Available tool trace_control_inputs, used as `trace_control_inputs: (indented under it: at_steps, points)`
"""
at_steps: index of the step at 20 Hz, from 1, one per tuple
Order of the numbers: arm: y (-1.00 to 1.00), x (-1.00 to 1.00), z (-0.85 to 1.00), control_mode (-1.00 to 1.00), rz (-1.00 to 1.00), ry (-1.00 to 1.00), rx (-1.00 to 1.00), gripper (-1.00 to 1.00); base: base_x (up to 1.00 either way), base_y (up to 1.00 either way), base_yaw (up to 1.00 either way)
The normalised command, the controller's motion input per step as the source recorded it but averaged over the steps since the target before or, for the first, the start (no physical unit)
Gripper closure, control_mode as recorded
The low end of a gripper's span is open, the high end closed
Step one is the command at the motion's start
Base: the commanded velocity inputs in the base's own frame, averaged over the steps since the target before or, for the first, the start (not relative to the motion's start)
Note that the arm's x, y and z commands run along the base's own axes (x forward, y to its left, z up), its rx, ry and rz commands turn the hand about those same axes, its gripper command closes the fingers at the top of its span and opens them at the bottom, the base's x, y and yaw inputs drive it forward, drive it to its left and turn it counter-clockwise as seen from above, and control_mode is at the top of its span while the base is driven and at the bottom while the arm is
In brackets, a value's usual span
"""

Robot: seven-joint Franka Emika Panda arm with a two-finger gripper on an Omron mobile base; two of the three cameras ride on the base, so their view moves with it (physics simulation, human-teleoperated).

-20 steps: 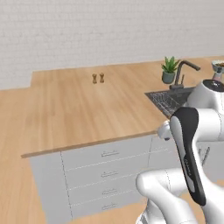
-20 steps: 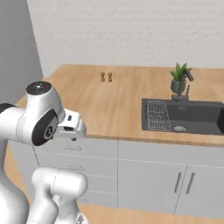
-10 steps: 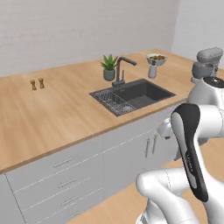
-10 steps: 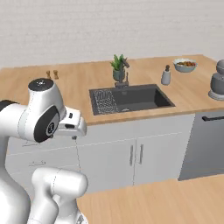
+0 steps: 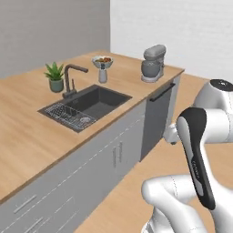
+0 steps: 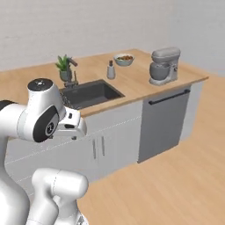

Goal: Navigate to the fridge.

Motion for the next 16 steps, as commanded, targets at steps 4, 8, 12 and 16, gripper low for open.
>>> trace_control_inputs:
  at_steps: [4, 8, 12, 16]
  points:
    - [0.0, 0.0, 0.0, 1.0, 0.0, 0.0, 0.0, -1.0, 0.0, -0.3, -0.63]
    - [0.0, 0.0, 0.0, 1.0, 0.0, 0.0, 0.0, -1.0, 0.0, -0.26, -0.63]
    - [0.0, 0.0, 0.0, 1.0, 0.0, 0.0, 0.0, -1.0, 0.0, -0.2, -0.64]
    - [0.0, 0.0, 0.0, 1.0, 0.0, 0.0, 0.0, -1.0, 0.12, -0.07, -0.58]
